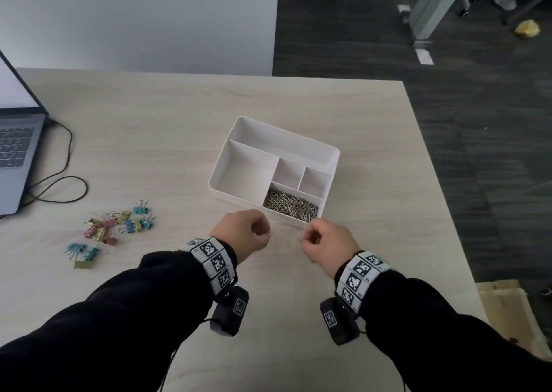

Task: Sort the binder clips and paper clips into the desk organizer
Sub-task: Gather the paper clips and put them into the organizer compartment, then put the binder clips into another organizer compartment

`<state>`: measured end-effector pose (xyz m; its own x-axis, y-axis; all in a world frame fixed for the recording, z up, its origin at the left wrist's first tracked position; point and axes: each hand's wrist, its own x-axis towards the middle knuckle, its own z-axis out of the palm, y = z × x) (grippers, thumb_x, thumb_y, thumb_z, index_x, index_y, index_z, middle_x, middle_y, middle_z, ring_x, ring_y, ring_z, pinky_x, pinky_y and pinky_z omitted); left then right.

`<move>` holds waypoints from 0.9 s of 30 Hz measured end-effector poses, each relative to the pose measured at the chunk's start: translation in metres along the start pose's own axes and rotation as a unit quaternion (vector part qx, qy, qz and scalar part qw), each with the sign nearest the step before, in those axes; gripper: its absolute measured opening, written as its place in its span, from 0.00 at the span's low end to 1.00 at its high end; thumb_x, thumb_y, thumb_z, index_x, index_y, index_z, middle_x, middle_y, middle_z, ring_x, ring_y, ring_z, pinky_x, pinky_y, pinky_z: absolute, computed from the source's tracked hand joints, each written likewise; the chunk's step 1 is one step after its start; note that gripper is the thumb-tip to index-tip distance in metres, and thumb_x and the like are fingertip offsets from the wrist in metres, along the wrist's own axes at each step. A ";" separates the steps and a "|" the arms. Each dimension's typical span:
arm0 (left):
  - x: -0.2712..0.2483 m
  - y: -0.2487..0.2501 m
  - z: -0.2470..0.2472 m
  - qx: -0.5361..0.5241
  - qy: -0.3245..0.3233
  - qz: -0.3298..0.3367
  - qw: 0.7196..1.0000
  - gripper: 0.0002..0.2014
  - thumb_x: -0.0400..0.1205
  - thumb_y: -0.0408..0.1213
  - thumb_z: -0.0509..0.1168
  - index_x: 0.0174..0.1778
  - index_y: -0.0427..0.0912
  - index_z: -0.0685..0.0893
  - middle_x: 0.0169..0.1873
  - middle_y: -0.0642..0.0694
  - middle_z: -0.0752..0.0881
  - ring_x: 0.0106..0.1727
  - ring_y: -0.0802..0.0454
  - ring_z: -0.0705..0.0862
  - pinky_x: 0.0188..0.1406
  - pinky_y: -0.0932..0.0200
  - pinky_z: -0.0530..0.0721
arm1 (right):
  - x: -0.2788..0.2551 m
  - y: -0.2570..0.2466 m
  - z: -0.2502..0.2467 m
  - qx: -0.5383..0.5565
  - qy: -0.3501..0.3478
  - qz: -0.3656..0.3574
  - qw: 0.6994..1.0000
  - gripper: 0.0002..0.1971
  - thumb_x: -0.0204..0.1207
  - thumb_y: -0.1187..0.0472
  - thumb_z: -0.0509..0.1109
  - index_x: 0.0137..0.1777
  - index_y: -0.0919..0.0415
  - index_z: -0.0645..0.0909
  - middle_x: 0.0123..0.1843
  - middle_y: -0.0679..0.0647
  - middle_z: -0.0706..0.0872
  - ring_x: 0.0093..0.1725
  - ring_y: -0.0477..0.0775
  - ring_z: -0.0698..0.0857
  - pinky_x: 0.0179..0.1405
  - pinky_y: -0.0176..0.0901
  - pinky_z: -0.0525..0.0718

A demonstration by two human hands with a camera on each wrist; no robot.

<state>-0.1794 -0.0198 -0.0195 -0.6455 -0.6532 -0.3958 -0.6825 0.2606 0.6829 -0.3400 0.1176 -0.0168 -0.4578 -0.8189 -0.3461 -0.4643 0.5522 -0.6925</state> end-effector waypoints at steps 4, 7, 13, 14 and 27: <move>0.021 0.027 -0.004 -0.087 0.063 0.010 0.994 0.07 0.73 0.36 0.74 0.36 0.55 0.86 0.28 0.56 0.87 0.28 0.61 0.83 0.39 0.54 0.90 | 0.018 -0.022 -0.016 0.083 0.068 -0.009 0.994 0.07 0.70 0.65 0.72 0.37 0.51 0.83 0.32 0.51 0.87 0.31 0.57 0.87 0.34 0.50 0.90; 0.032 0.039 -0.005 -0.108 0.083 0.018 0.991 0.08 0.74 0.38 0.73 0.36 0.60 0.89 0.29 0.57 0.88 0.30 0.61 0.84 0.42 0.53 0.90 | 0.033 -0.030 -0.021 0.088 0.082 -0.013 0.993 0.05 0.72 0.63 0.72 0.40 0.51 0.86 0.34 0.47 0.88 0.32 0.50 0.87 0.37 0.44 0.89; 0.028 0.032 -0.015 -0.069 0.146 0.030 0.986 0.05 0.78 0.39 0.70 0.45 0.53 0.90 0.35 0.62 0.83 0.35 0.61 0.81 0.47 0.56 0.84 | 0.034 -0.016 -0.021 0.066 0.082 -0.012 0.994 0.04 0.74 0.59 0.73 0.44 0.49 0.87 0.35 0.44 0.87 0.31 0.42 0.84 0.39 0.37 0.84; 0.028 0.026 -0.019 -0.056 0.184 0.039 0.981 0.06 0.77 0.38 0.70 0.47 0.52 0.89 0.41 0.59 0.83 0.40 0.58 0.82 0.51 0.55 0.83 | 0.032 -0.012 -0.022 0.050 0.096 -0.022 0.994 0.04 0.74 0.60 0.72 0.44 0.49 0.87 0.38 0.43 0.86 0.32 0.41 0.83 0.39 0.35 0.82; 0.048 -0.021 -0.046 -0.098 0.143 -0.196 0.965 0.29 0.82 0.38 0.58 0.80 0.47 0.61 0.61 0.39 0.83 0.51 0.39 0.81 0.46 0.55 0.73 | 0.029 0.007 -0.007 0.110 0.101 0.077 0.986 0.31 0.75 0.57 0.70 0.75 0.43 0.60 0.60 0.47 0.82 0.42 0.51 0.89 0.46 0.55 0.88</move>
<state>-0.1799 -0.0890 -0.0249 -0.2103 -0.8508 -0.4815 -0.7594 -0.1680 0.6285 -0.3616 0.0984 -0.0273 -0.6626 -0.6672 -0.3402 -0.2123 0.6029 -0.7690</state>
